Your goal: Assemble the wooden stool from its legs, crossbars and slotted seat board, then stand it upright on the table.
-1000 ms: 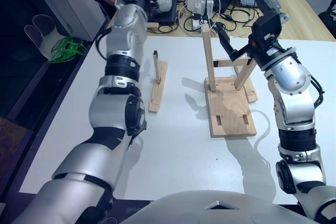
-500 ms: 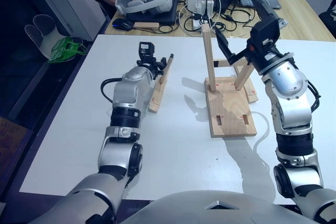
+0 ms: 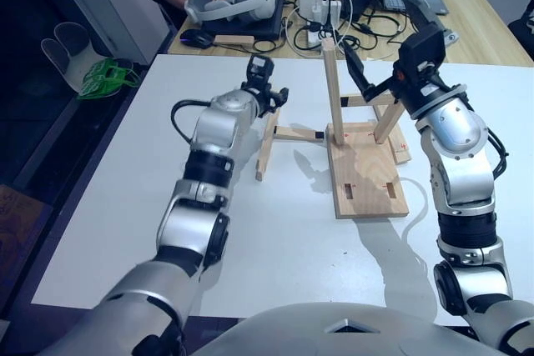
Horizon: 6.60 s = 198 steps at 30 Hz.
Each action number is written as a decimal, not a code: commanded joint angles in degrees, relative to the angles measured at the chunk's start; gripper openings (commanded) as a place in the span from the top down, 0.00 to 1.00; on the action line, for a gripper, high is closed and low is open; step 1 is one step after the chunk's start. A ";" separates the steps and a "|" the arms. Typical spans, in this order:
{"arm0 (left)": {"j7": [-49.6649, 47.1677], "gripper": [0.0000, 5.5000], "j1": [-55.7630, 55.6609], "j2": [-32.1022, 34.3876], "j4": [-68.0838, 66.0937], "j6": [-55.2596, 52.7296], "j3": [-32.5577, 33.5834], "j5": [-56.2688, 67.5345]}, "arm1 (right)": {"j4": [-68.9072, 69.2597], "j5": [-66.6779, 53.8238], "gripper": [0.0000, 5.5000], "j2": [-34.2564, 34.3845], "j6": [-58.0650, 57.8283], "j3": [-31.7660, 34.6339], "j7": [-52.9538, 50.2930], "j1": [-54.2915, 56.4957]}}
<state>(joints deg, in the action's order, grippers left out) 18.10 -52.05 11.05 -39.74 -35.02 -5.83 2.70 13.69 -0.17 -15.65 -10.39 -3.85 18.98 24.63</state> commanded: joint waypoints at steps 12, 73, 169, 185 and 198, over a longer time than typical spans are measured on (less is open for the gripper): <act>2.94 0.02 -13.42 -2.50 -35.82 11.47 1.02 -6.59 | -0.12 1.74 0.02 1.09 0.90 -1.38 -1.55 -1.15; -12.25 0.82 -9.98 7.60 -22.60 25.86 25.81 6.39 | 4.75 -18.35 0.14 -7.20 -25.31 6.33 11.14 7.68; -8.34 0.82 38.69 -2.19 53.43 7.77 4.05 21.36 | -2.76 -37.34 1.00 -19.04 -45.16 10.67 30.13 -13.39; -5.69 0.82 37.63 -5.55 51.78 12.85 4.16 19.35 | -1.49 -37.70 1.00 -19.68 -45.40 9.73 29.89 -12.57; -5.10 0.82 39.47 -4.95 52.51 11.27 2.66 16.63 | -1.39 -38.04 1.00 -19.75 -45.17 9.87 29.55 -11.72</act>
<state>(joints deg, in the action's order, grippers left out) 12.87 -13.11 5.74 12.33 -23.48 -2.40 20.60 11.48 -37.47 -34.80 -55.50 5.76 49.05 11.82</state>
